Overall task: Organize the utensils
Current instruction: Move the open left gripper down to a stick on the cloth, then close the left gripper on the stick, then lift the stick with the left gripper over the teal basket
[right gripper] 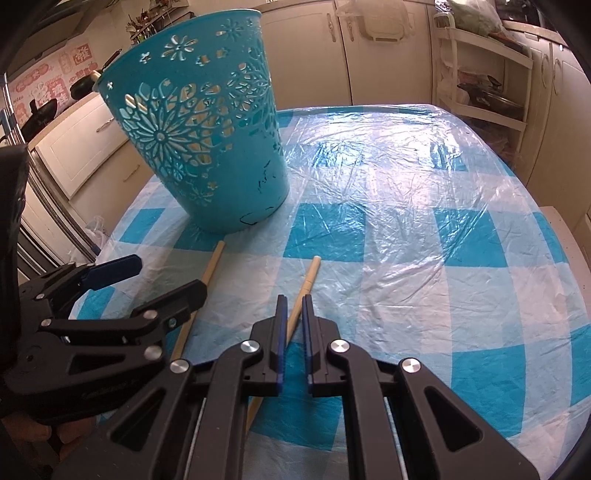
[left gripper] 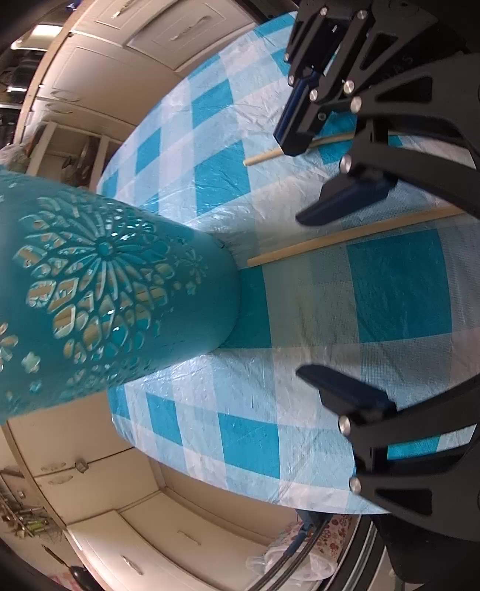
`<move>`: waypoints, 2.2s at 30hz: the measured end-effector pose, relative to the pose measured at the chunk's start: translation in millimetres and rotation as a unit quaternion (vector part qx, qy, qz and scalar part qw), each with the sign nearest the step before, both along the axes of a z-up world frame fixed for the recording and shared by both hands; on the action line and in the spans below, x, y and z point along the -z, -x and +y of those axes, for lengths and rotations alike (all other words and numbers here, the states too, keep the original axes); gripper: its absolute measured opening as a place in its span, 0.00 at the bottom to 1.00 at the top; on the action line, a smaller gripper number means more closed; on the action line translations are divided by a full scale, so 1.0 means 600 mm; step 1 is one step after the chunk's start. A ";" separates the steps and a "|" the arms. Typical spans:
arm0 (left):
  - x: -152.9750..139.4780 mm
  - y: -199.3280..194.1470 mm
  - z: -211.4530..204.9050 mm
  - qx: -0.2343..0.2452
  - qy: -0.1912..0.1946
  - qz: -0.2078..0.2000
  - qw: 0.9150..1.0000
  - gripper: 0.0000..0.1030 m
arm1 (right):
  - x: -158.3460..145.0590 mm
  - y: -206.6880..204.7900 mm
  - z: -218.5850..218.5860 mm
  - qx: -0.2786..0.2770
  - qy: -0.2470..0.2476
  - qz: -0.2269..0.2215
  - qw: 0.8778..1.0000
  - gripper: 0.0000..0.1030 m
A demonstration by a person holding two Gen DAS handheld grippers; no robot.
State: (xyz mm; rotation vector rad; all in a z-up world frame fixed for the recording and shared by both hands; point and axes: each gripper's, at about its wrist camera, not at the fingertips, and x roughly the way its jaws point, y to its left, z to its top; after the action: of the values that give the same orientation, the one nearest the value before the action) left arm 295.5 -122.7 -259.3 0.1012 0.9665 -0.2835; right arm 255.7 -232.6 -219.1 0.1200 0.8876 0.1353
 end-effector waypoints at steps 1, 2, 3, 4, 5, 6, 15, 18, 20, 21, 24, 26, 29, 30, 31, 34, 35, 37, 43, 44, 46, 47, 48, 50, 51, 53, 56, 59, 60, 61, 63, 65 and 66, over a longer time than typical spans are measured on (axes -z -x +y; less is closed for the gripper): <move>0.004 -0.002 -0.003 0.004 -0.001 0.003 1.000 0.55 | 0.000 0.000 -0.001 0.000 -0.001 0.000 1.000 0.08; 0.005 0.000 -0.005 0.008 0.001 -0.002 1.000 0.47 | 0.001 -0.001 -0.002 0.001 -0.003 0.001 1.000 0.08; 0.003 0.002 -0.006 0.014 0.001 -0.004 1.000 0.42 | 0.002 0.000 -0.004 0.001 -0.004 0.000 1.000 0.08; 0.002 0.003 -0.009 0.021 0.002 -0.003 1.000 0.33 | 0.002 -0.001 -0.004 0.001 -0.004 0.001 1.000 0.08; 0.001 0.002 -0.011 0.025 0.002 -0.001 1.000 0.30 | 0.003 0.000 -0.004 0.001 -0.003 0.000 1.000 0.08; 0.000 0.002 -0.014 0.028 -0.002 0.001 1.000 0.29 | 0.003 0.000 -0.003 0.001 -0.002 0.000 1.000 0.08; -0.004 0.001 -0.034 0.044 -0.015 0.000 0.999 0.06 | 0.003 0.001 -0.006 0.001 -0.008 -0.001 1.000 0.08; -0.005 0.006 -0.032 0.049 -0.016 0.000 0.999 0.05 | 0.003 0.001 -0.007 0.001 -0.008 -0.001 1.000 0.08; -0.008 0.011 -0.025 0.046 -0.014 0.002 0.999 0.05 | 0.003 0.001 -0.007 0.001 -0.007 -0.001 1.000 0.08; -0.009 0.014 -0.022 0.045 -0.014 0.002 0.999 0.05 | 0.003 0.001 -0.007 0.001 -0.006 -0.001 1.000 0.08; -0.017 0.025 -0.008 0.042 -0.011 0.002 0.999 0.05 | 0.003 0.001 -0.004 -0.001 -0.002 -0.001 1.000 0.09; -0.023 0.033 0.001 0.040 -0.005 0.002 0.999 0.05 | 0.003 0.002 -0.002 -0.001 0.001 -0.002 1.000 0.09; -0.032 0.045 0.011 0.039 0.002 0.001 0.999 0.05 | 0.003 0.002 0.000 -0.002 0.003 -0.002 1.000 0.10; -0.037 0.050 0.016 0.039 0.007 0.001 0.999 0.05 | 0.003 0.002 0.000 -0.002 0.004 -0.002 1.000 0.10; -0.040 0.053 0.021 0.039 0.011 0.001 0.999 0.05 | 0.003 0.002 0.001 -0.002 0.005 -0.002 1.000 0.10; -0.056 0.066 0.041 0.036 0.033 0.001 0.999 0.05 | 0.003 0.002 0.002 -0.003 0.006 -0.002 1.000 0.11; -0.063 0.070 0.050 0.034 0.043 0.001 0.998 0.05 | 0.003 0.002 0.003 -0.005 0.006 -0.003 1.000 0.12; -0.074 0.076 0.067 0.032 0.060 0.000 0.998 0.05 | 0.002 0.002 0.005 -0.008 0.007 -0.003 1.000 0.14; -0.130 0.092 0.117 0.025 0.117 -0.024 0.992 0.05 | 0.002 0.002 0.008 -0.010 0.009 -0.004 1.000 0.17; -0.144 0.095 0.126 0.024 0.129 -0.032 0.991 0.05 | 0.002 0.002 0.008 -0.010 0.009 -0.004 1.000 0.17; -0.168 0.097 0.135 0.023 0.144 -0.045 0.988 0.05 | 0.002 0.002 0.008 -0.010 0.009 -0.004 1.000 0.17; -0.182 0.097 0.139 0.023 0.153 -0.053 0.987 0.05 | 0.002 0.002 0.008 -0.010 0.009 -0.004 1.000 0.17; -0.192 0.098 0.141 0.023 0.158 -0.058 0.985 0.05 | 0.002 0.002 0.008 -0.010 0.009 -0.004 1.000 0.17; -0.214 0.099 0.141 0.025 0.166 -0.073 0.983 0.05 | 0.002 0.002 0.008 -0.010 0.008 -0.004 1.000 0.17; -0.227 0.100 0.142 0.027 0.171 -0.081 0.981 0.05 | 0.002 0.002 0.008 -0.010 0.009 -0.004 1.000 0.17; -0.249 0.099 0.139 0.028 0.180 -0.097 0.978 0.05 | 0.002 0.003 0.009 -0.010 0.008 -0.004 1.000 0.17; -0.278 0.088 0.137 0.025 0.193 -0.119 0.974 0.05 | 0.002 0.003 0.010 -0.012 0.010 -0.004 1.000 0.18; -0.310 0.071 0.132 0.018 0.206 -0.144 0.968 0.05 | 0.003 0.004 0.011 -0.013 0.010 -0.004 1.000 0.19; -0.326 0.063 0.128 0.016 0.210 -0.159 0.965 0.05 | 0.003 0.003 0.010 -0.014 0.009 -0.004 1.000 0.19; -0.342 0.056 0.124 0.014 0.216 -0.174 0.961 0.05 | 0.002 0.003 0.010 -0.014 0.009 -0.004 1.000 0.19; -0.368 0.045 0.118 0.009 0.225 -0.201 0.953 0.05 | 0.002 0.003 0.010 -0.014 0.008 -0.004 1.000 0.20; -0.393 0.025 0.114 -0.003 0.237 -0.229 0.944 0.05 | 0.002 0.002 0.009 -0.014 0.005 -0.004 1.000 0.20; -0.402 0.017 0.111 -0.007 0.242 -0.238 0.941 0.05 | 0.002 0.002 0.009 -0.014 0.004 -0.004 1.000 0.20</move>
State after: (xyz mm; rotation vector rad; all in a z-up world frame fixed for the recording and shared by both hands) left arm 285.3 -55.8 -18.1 -0.2793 0.3976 -0.4526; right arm 254.4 -227.5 -220.5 0.1000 0.8817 0.1592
